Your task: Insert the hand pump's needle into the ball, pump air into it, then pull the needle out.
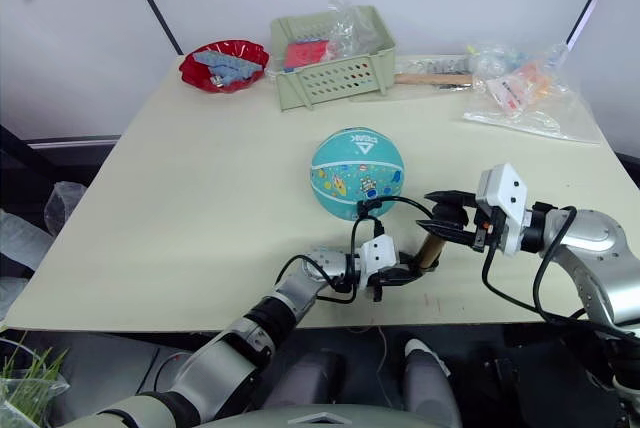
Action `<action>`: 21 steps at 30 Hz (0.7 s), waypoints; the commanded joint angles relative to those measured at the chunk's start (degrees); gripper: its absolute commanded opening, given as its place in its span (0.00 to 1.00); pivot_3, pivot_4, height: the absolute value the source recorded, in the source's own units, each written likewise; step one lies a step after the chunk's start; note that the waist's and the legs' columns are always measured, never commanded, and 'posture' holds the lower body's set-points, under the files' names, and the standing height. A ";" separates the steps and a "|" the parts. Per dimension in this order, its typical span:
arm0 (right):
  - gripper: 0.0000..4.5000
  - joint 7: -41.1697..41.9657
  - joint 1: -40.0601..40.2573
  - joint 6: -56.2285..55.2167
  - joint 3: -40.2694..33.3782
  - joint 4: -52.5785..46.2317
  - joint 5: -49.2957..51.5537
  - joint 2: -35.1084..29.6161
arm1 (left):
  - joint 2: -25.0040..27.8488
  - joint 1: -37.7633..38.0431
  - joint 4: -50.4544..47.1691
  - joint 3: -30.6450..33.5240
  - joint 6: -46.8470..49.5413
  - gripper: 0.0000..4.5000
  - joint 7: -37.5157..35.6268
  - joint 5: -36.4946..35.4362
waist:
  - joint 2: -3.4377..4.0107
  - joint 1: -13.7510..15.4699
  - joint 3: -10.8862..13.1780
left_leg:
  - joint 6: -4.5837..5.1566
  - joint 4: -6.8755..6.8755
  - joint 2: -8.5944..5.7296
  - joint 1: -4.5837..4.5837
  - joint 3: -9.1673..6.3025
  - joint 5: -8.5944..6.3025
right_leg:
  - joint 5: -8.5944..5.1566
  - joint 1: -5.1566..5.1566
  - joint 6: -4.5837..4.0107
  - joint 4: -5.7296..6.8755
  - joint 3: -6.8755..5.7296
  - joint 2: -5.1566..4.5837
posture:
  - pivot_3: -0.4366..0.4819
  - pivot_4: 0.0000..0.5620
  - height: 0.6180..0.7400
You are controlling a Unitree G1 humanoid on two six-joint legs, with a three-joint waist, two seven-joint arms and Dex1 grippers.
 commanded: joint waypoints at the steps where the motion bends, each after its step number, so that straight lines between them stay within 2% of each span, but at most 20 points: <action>1: 0.37 1.75 -3.89 4.22 -6.90 -3.03 6.88 -3.74 | 2.50 2.42 4.86 -1.08 2.45 0.23 -0.12 3.02 | 0.03 0.16 0.07 | 0.00 0.00 0.00 -0.01 0.00 0.00 | 0.00 -0.01 -0.01 0.00 0.00 0.00 | 0.48 0.27 1.00; 7: 0.37 1.81 -9.90 13.32 -14.47 -3.60 17.84 -9.24 | 2.58 1.92 5.65 -0.94 1.95 0.23 -0.20 3.00 | 0.13 0.60 0.52 | 0.01 0.01 -0.01 -0.17 0.05 0.00 | 0.08 -0.17 -0.11 -0.01 0.05 -0.03 | 0.48 0.27 1.00; 14: 0.37 1.77 -15.03 20.04 -19.46 -2.17 24.60 -14.04 | 2.79 2.16 5.59 -0.96 1.53 0.23 -0.38 3.09 | 0.18 0.68 0.56 | 0.01 -0.01 0.01 -0.23 0.04 0.00 | 0.08 -0.23 -0.13 0.00 0.02 -0.02 | 0.48 0.27 1.00; 18: 0.37 2.83 -15.35 22.59 -20.32 -2.14 25.85 -16.34 | 2.84 2.30 5.34 -1.09 1.46 0.23 -0.46 3.21 | 0.18 0.73 0.57 | 0.01 -0.01 0.02 -0.28 0.03 0.00 | 0.08 -0.30 -0.15 -0.01 0.02 -0.02 | 0.48 0.27 1.00; 21: 0.37 1.56 -14.37 21.78 -18.42 -2.80 24.59 -14.36 | 2.74 2.42 5.16 -1.20 1.35 0.23 -0.40 3.28 | 0.19 0.69 0.56 | 0.01 -0.01 0.02 -0.28 0.07 0.00 | 0.08 -0.31 -0.14 0.00 0.05 -0.04 | 0.48 0.27 1.00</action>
